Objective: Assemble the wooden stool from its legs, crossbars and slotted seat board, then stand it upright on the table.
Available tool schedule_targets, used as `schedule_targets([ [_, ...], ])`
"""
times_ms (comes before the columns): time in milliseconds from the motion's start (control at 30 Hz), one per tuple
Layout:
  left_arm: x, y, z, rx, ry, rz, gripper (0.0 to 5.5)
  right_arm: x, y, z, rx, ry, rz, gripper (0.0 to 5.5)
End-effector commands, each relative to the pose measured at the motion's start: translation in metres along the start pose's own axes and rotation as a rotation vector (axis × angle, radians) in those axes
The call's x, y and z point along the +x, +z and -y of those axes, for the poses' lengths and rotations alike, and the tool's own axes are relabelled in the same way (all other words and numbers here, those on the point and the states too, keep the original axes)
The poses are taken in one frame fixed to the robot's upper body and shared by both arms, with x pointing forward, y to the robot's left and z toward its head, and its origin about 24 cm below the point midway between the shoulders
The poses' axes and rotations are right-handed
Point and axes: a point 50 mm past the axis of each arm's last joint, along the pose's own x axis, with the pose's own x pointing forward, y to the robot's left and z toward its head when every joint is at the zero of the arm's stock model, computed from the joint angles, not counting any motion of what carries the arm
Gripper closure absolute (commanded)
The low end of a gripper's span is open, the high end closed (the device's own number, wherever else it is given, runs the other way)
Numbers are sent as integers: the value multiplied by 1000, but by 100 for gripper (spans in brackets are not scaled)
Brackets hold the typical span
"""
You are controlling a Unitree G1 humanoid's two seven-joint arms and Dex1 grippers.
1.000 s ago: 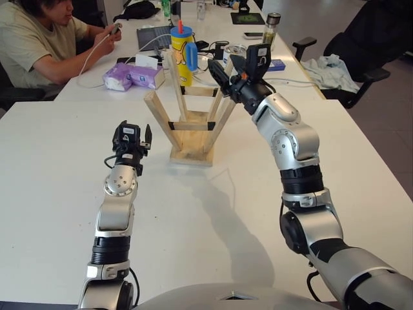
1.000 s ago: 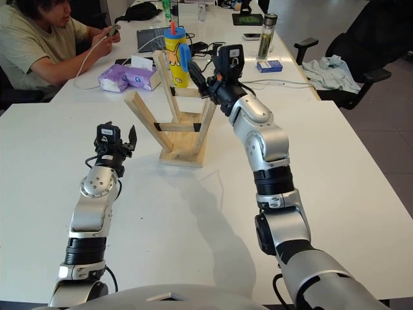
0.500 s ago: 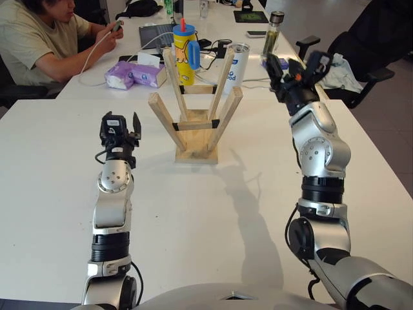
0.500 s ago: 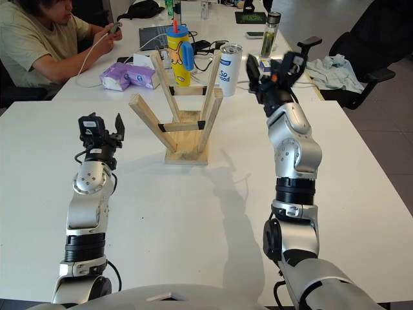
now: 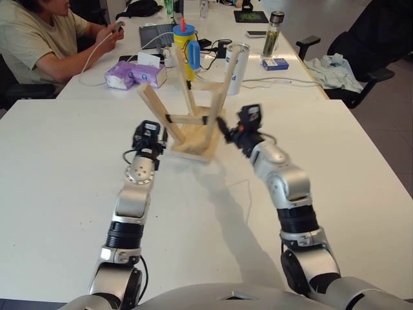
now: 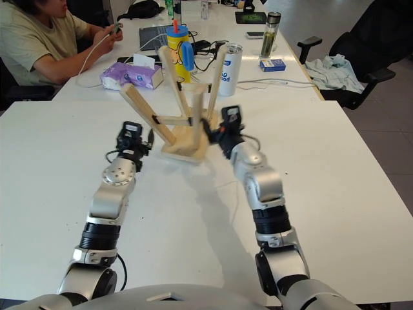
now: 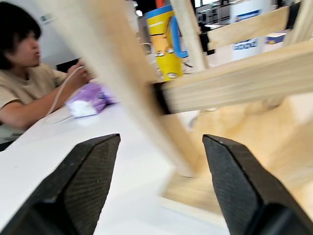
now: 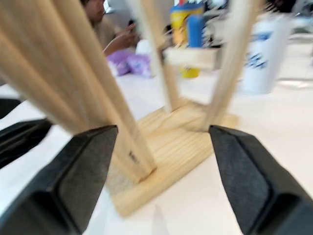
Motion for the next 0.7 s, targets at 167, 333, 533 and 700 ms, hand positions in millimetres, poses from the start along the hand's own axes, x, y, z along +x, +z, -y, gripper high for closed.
schedule_targets([
  [167, -20, -36, -63, 74, 125, -127, 231, -8, 0, 75, -156, -141, -98, 202],
  [333, -8, -26, -67, 101, 93, -67, 231, 2, 24, 49, -135, 23, 65, 202],
  [533, -3, -24, -65, 187, -194, 25, 231, -3, 7, 66, -59, -8, 35, 202],
  [700, 12, -28, -76, 201, -364, 45, 231, -1, -4, 67, -62, -2, 5, 202],
])
